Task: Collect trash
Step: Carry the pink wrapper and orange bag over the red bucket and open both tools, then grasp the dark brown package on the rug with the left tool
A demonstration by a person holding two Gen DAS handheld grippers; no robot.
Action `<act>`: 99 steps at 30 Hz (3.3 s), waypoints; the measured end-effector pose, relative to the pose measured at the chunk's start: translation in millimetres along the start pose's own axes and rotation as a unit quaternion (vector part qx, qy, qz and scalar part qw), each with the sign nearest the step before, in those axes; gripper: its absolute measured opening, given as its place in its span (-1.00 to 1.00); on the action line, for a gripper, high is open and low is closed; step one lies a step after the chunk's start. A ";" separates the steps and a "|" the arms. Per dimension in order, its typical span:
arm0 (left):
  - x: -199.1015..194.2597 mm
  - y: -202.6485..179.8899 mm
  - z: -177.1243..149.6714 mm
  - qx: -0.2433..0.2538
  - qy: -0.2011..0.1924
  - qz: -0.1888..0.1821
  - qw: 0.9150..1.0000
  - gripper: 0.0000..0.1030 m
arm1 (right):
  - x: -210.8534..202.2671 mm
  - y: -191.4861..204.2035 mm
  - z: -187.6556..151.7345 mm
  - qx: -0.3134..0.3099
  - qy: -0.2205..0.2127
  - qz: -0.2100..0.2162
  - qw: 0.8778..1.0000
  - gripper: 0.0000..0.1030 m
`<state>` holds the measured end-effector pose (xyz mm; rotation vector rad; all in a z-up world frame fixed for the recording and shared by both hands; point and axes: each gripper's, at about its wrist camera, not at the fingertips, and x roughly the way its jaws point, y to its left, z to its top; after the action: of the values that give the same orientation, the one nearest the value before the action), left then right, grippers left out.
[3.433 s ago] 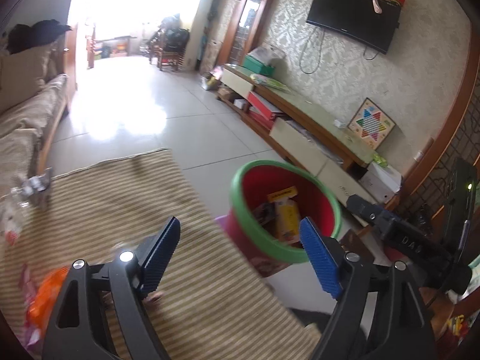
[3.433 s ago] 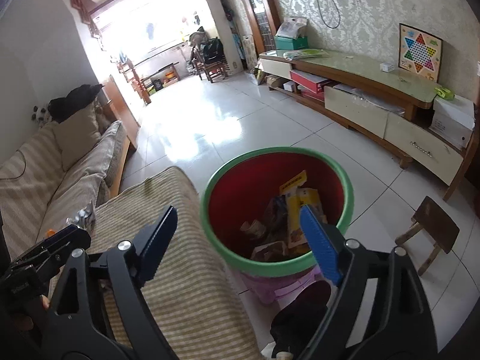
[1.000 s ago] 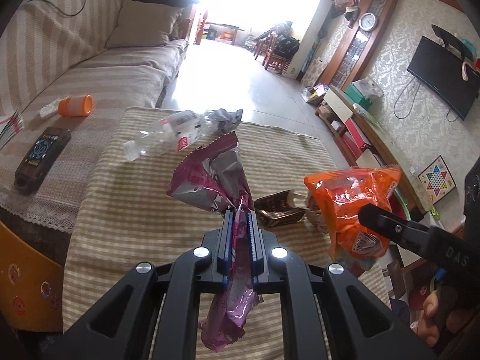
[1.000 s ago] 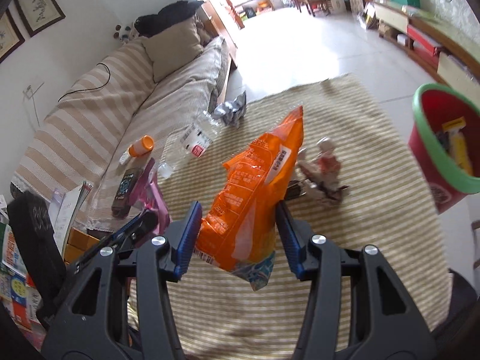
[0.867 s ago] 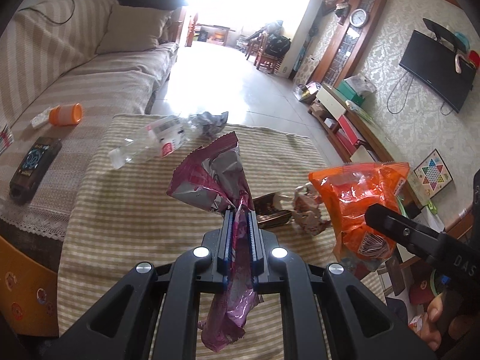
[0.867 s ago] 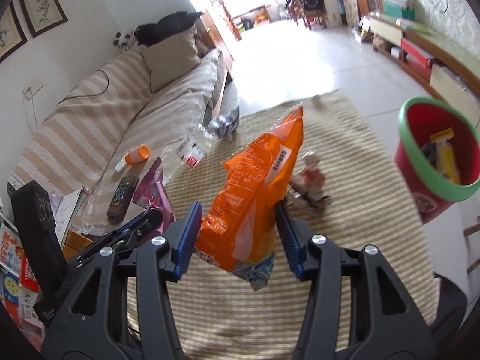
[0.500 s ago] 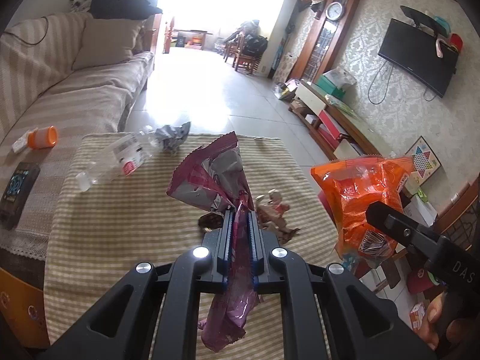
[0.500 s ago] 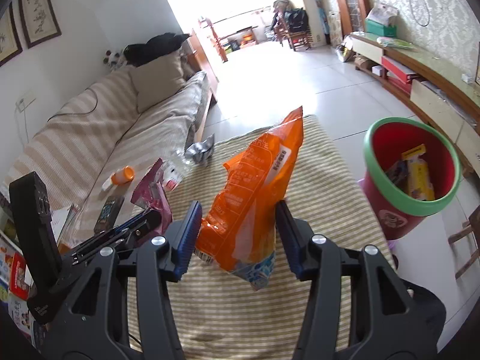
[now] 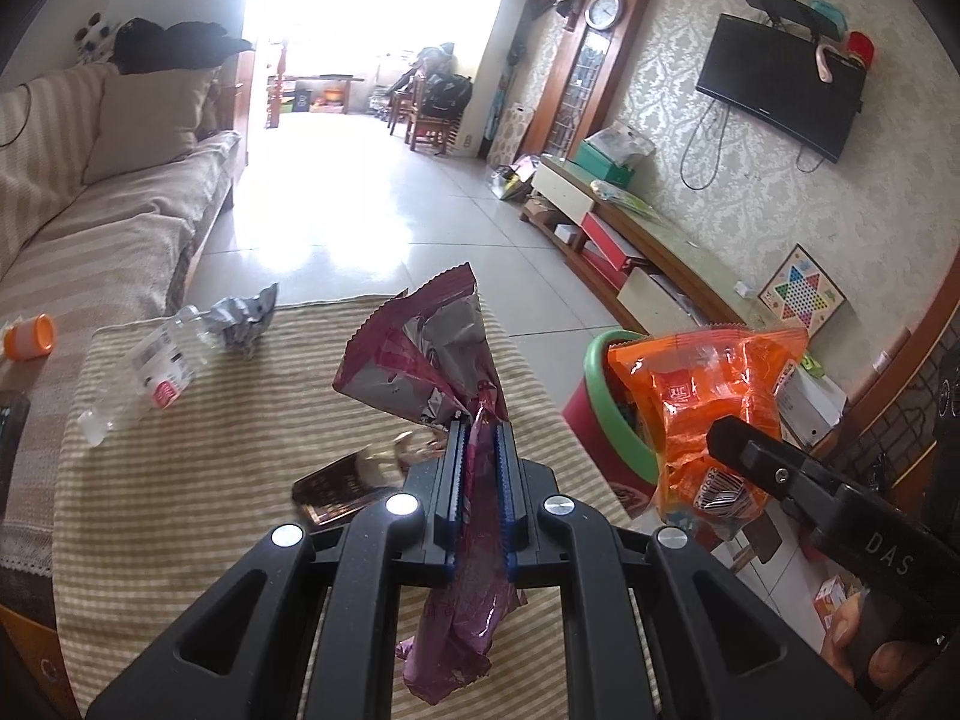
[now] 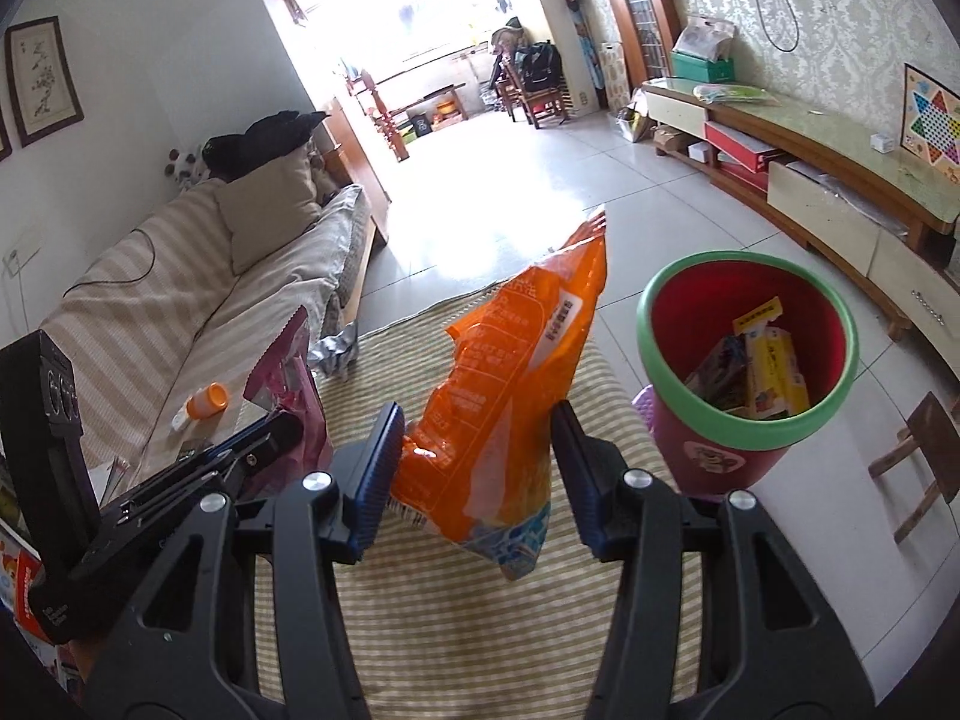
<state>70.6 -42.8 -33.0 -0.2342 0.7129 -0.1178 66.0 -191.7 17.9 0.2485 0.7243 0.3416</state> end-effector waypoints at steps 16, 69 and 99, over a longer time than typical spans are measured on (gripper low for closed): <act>50.0 -70.9 33.0 0.039 0.002 -0.052 0.998 -0.86 | -21.8 -90.0 29.6 0.041 -0.044 -0.055 0.997 -0.04; 74.0 22.8 7.0 0.081 0.047 0.050 0.994 0.49 | 69.0 -122.7 40.3 0.047 0.019 -0.025 0.998 0.54; 64.9 111.5 -35.4 0.015 0.112 -0.005 0.994 -0.49 | 160.5 17.1 -7.6 -0.050 0.167 0.045 0.984 0.58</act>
<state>99.0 46.9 -128.2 -0.1982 0.9319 -0.1648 169.0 -113.0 -78.6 0.1298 1.0247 0.5110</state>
